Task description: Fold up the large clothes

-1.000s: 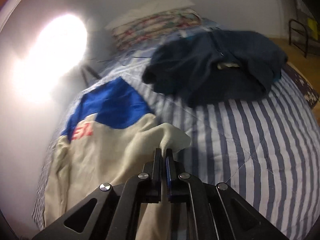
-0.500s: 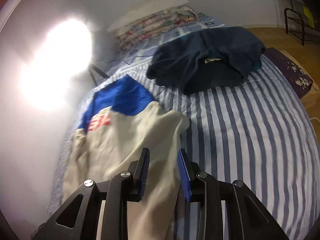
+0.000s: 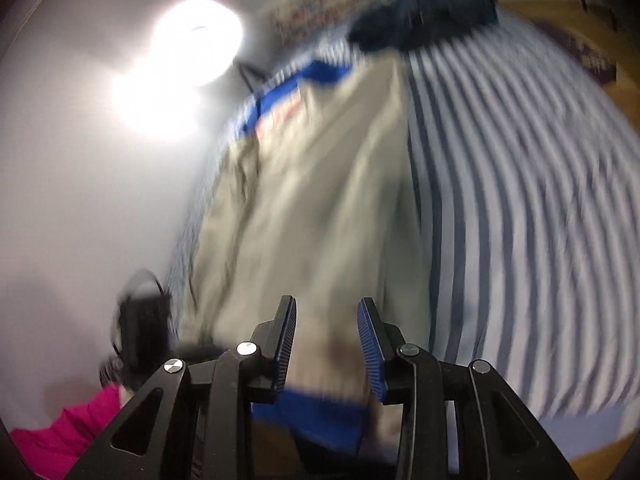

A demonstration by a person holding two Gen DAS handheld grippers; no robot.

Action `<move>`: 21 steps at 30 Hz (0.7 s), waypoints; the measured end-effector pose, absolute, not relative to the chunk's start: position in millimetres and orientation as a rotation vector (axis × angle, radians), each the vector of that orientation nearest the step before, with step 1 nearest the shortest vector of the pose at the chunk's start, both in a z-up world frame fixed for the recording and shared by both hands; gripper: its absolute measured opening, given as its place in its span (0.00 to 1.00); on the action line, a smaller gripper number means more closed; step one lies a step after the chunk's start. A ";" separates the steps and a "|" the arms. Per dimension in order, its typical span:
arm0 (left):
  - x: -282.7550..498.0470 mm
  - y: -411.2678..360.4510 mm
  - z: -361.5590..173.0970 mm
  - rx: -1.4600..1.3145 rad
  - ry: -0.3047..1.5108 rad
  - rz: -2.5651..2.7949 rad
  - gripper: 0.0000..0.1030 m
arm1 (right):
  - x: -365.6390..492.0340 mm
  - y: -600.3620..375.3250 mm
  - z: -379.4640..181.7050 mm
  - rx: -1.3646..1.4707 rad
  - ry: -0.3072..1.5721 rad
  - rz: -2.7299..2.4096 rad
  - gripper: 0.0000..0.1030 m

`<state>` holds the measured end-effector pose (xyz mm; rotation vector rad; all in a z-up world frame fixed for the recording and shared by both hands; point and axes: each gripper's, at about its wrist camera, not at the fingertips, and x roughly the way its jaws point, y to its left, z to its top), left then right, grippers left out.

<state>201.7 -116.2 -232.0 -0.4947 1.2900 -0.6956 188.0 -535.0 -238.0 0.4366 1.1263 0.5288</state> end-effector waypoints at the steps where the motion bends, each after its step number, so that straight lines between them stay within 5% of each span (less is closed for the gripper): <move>1: 197.7 -116.7 -232.8 -0.508 1.275 -0.688 0.35 | 183.4 -532.3 -249.3 0.428 1.149 0.524 0.33; 5: 181.6 -130.3 -232.9 -0.481 1.233 -0.685 0.33 | 179.7 -529.2 -280.4 0.427 1.209 0.512 0.34; 9: 177.6 -137.1 -238.3 -0.474 1.224 -0.665 0.16 | 182.0 -524.5 -293.2 0.432 1.211 0.533 0.34; 12: 178.2 -136.2 -241.0 -0.488 1.223 -0.656 0.11 | 183.9 -517.1 -293.3 0.411 1.198 0.552 0.25; 15: 177.4 -137.6 -238.5 -0.472 1.216 -0.655 0.08 | 183.8 -516.2 -288.1 0.390 1.181 0.551 0.04; 21: 170.2 -150.4 -222.9 -0.467 1.172 -0.708 0.07 | 169.4 -530.8 -257.2 0.380 1.064 0.518 0.00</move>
